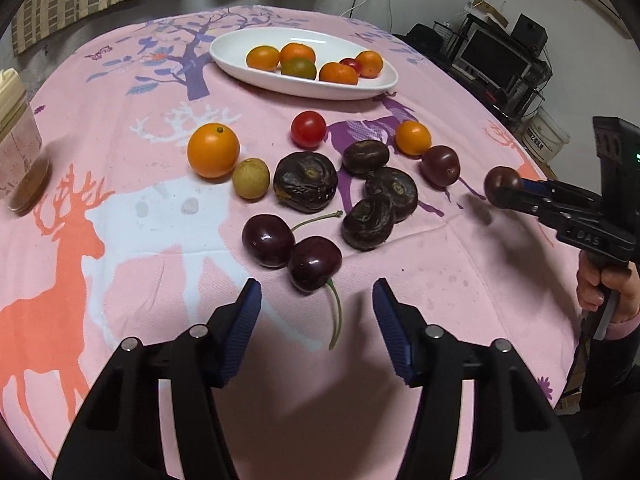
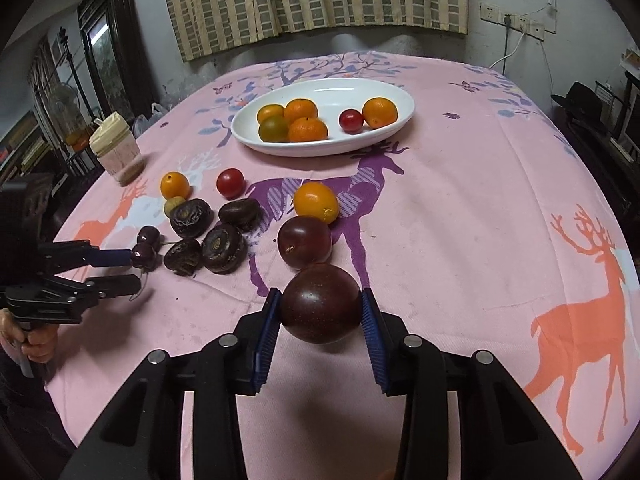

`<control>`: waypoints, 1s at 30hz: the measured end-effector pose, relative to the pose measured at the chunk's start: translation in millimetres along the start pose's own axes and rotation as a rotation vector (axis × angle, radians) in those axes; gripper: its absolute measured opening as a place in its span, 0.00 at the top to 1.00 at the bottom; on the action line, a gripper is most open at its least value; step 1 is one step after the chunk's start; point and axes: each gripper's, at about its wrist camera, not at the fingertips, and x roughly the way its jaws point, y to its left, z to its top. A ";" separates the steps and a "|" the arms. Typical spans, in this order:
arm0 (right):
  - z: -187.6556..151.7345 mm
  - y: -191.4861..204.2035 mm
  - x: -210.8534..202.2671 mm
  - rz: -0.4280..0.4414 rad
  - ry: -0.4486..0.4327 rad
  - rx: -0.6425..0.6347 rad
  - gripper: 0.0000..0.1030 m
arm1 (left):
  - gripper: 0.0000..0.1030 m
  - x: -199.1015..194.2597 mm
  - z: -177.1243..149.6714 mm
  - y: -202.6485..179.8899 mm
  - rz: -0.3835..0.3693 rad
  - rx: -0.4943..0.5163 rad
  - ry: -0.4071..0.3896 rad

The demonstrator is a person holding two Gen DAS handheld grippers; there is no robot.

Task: Organize fruits
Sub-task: 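Carry dark purple tomato with right tool while left carries dark cherry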

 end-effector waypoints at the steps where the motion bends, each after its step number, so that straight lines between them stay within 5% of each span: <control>1: 0.2 -1.3 -1.2 0.007 -0.006 0.007 0.61 | 0.46 1.5 1.3 0.7 0.004 -0.004 0.001; 5: -1.2 -3.6 -2.0 0.026 -0.015 0.016 0.61 | 0.52 7.9 10.6 0.6 0.018 -0.019 0.006; 10: -3.9 -5.4 -2.5 0.043 -0.020 0.022 0.61 | 0.72 12.3 12.3 0.1 0.038 -0.014 0.016; 20: 9.5 1.9 -12.6 0.080 -0.046 -0.004 0.61 | 0.72 -22.3 10.1 -2.8 -0.020 -0.007 -0.022; 30: 111.2 -1.5 -1.6 0.134 -0.187 0.007 0.61 | 0.72 -41.5 138.5 -18.6 0.006 0.100 -0.192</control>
